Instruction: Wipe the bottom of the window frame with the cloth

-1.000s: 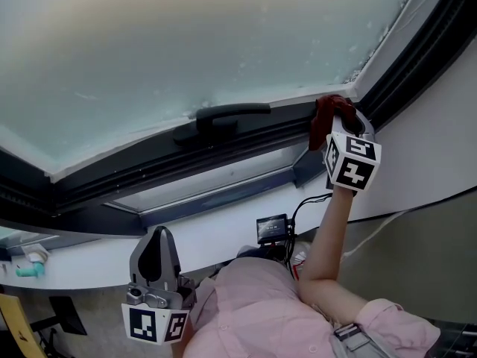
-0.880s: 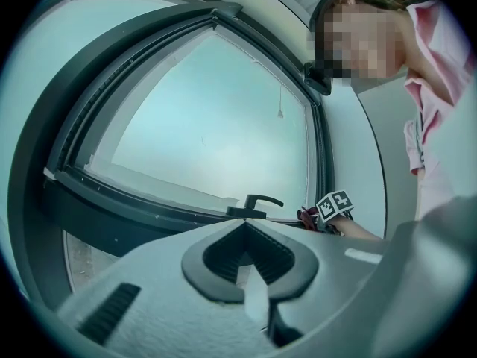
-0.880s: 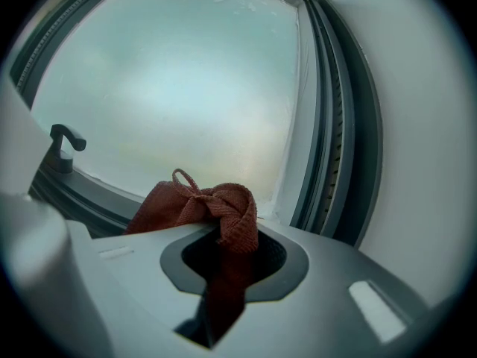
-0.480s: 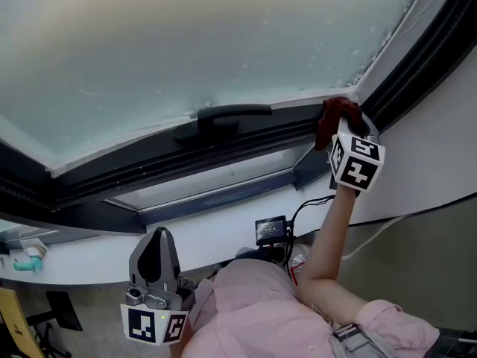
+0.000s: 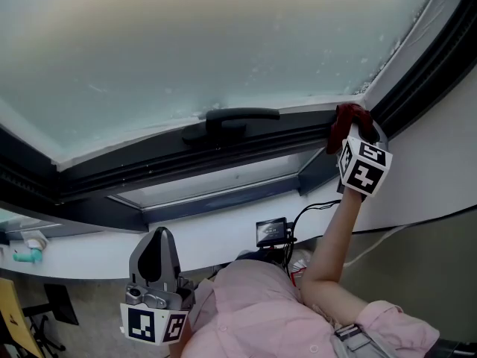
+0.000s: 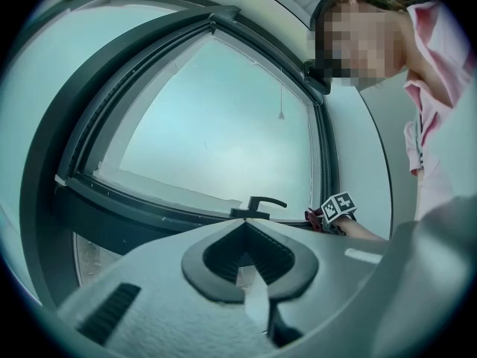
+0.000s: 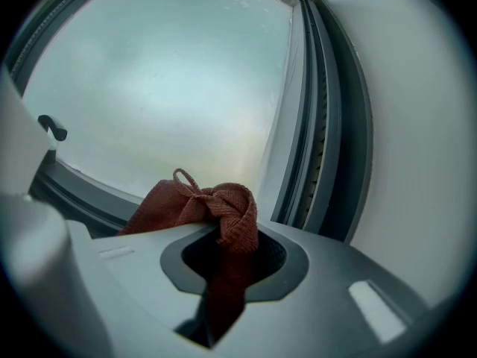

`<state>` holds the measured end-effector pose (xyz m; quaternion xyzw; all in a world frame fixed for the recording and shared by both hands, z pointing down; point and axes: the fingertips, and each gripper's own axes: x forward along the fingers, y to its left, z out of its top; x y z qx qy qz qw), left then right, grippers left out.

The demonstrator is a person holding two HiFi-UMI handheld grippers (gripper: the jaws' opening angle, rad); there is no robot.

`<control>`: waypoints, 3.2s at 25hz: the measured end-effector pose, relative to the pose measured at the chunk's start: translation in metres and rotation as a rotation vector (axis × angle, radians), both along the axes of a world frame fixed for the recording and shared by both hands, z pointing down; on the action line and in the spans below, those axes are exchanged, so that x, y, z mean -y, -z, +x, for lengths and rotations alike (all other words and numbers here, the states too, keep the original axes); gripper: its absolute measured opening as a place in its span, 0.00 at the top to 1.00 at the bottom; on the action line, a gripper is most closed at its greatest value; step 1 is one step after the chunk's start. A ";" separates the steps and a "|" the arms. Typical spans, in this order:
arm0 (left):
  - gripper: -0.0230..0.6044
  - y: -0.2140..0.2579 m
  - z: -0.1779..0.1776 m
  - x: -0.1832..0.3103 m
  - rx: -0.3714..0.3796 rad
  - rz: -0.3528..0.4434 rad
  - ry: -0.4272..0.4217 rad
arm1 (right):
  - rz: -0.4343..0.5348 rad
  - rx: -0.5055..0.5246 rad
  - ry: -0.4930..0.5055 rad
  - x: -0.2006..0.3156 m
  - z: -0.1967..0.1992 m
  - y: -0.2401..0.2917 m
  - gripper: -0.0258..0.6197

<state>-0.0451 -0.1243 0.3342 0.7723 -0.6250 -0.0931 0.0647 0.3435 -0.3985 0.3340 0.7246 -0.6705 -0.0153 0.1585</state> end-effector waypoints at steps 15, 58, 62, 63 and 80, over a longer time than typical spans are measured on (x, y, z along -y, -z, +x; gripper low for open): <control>0.96 -0.001 -0.002 0.006 -0.010 -0.003 0.016 | -0.006 -0.042 -0.065 0.006 0.016 0.001 0.87; 0.96 -0.018 -0.052 -0.049 -0.058 -0.026 -0.141 | 0.163 -0.356 0.617 -0.113 -0.312 0.002 0.87; 0.96 -0.019 -0.042 -0.046 -0.055 -0.020 -0.148 | 0.188 -0.361 0.637 -0.111 -0.315 0.004 0.87; 0.96 -0.019 -0.038 -0.048 -0.057 -0.028 -0.150 | 0.187 -0.373 0.646 -0.113 -0.315 0.003 0.87; 0.96 -0.017 0.044 -0.067 -0.033 -0.047 -0.176 | 0.157 -0.447 0.808 -0.120 -0.313 -0.003 0.87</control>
